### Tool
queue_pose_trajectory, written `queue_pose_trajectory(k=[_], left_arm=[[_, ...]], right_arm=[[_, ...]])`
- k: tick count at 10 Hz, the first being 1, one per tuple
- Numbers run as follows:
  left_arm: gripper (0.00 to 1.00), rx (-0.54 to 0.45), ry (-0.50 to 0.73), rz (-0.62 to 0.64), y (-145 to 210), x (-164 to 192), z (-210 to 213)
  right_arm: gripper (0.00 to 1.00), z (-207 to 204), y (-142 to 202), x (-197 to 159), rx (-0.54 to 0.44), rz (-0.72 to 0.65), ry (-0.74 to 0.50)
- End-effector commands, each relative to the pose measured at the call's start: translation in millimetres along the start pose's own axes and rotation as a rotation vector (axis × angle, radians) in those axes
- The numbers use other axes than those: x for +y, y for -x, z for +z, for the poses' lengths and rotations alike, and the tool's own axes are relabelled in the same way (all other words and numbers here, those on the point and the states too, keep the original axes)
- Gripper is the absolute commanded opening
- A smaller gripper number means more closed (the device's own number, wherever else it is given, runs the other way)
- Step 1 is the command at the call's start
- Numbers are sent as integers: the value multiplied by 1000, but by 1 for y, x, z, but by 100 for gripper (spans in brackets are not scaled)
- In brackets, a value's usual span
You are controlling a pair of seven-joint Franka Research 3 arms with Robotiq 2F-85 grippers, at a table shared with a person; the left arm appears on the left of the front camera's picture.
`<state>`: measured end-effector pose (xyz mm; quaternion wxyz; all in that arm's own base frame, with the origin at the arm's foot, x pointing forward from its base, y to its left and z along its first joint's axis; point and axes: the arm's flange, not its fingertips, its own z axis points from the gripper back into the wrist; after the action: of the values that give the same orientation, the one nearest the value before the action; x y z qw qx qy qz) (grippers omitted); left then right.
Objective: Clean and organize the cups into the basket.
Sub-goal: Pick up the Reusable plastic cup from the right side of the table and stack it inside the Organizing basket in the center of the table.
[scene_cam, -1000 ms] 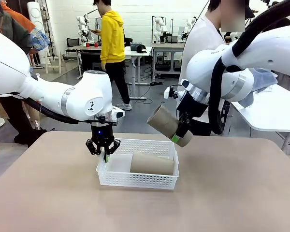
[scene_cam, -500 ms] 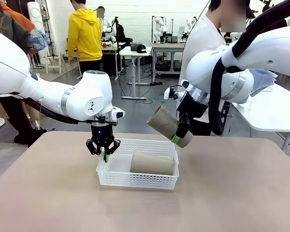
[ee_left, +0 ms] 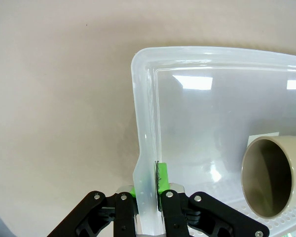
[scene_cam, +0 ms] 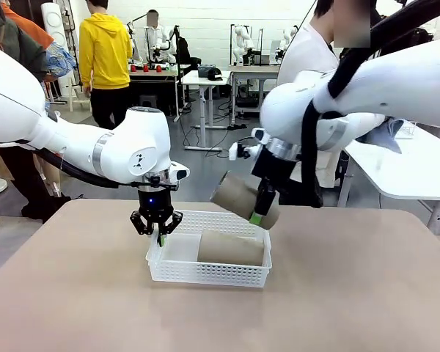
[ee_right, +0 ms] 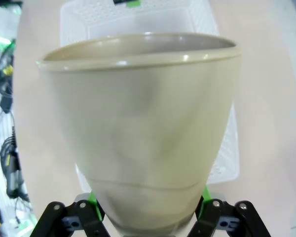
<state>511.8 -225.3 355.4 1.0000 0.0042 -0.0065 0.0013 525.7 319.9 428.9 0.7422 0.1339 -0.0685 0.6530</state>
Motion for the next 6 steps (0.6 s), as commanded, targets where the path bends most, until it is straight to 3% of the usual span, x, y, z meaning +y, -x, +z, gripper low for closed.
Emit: queue_pose_trajectory(k=[1,4,6], left_arm=[[0,-4,1,1,0,0,2],[0,-4,1,1,0,0,2],[0,-4,1,1,0,0,2]], right_arm=[[79,-2,-36,-17,96,-2,-22],[79,-25,-47,-29,159,-12,-29],[79,-51,-45,-29,174,-9,42]])
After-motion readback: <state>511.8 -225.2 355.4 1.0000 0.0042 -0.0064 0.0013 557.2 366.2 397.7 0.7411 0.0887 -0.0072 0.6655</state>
